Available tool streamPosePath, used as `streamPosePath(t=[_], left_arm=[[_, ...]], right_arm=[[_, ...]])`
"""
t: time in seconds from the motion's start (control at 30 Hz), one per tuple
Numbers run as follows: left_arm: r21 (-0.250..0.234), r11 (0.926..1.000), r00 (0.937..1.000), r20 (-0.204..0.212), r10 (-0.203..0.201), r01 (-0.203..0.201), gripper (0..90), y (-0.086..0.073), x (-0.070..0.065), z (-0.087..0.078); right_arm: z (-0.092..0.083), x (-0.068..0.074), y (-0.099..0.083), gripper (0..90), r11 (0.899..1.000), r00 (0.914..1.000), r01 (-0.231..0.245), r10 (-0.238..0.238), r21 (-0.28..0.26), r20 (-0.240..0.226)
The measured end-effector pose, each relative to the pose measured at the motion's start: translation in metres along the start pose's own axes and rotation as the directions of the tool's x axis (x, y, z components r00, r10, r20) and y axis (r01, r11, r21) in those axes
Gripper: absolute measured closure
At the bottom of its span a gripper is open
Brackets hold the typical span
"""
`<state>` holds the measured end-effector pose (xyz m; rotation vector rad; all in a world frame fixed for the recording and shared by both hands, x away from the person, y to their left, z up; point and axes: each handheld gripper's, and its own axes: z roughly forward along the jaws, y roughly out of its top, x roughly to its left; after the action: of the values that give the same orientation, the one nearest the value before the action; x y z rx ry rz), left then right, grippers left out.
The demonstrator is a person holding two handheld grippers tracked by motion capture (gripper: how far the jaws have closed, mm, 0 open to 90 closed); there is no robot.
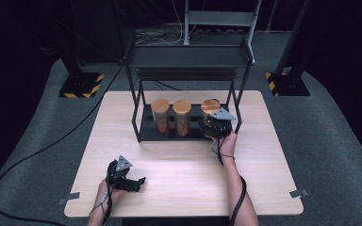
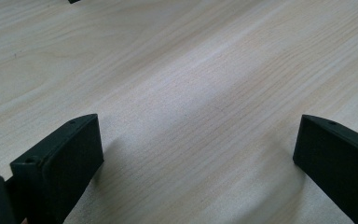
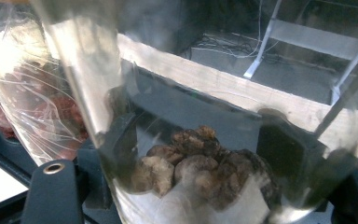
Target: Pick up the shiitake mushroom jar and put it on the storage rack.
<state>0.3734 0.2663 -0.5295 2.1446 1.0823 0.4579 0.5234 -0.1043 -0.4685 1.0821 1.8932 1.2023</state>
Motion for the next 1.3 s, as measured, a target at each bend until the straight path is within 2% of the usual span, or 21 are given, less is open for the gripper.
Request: streamPosePath(t=[0.27,1.07,1.3], left_arm=[[0.0,1.0,1.0,0.0,0.0,0.0,0.6,0.0,0.0,0.0],[0.0,1.0,1.0,0.0,0.0,0.0,0.6,0.0,0.0,0.0],[0.0,1.0,1.0,0.0,0.0,0.0,0.6,0.0,0.0,0.0]], right_arm=[[0.004,0.0,0.002,24.9,1.0,1.0,0.006,-0.006,0.003,-0.001],[0.019,-0.001,-0.005,24.9,0.999,0.9993,-0.025,0.026,0.04,-0.026],[0.021,-0.003,-0.007,24.9,0.999,0.9983,-0.041,0.043,0.035,-0.04]])
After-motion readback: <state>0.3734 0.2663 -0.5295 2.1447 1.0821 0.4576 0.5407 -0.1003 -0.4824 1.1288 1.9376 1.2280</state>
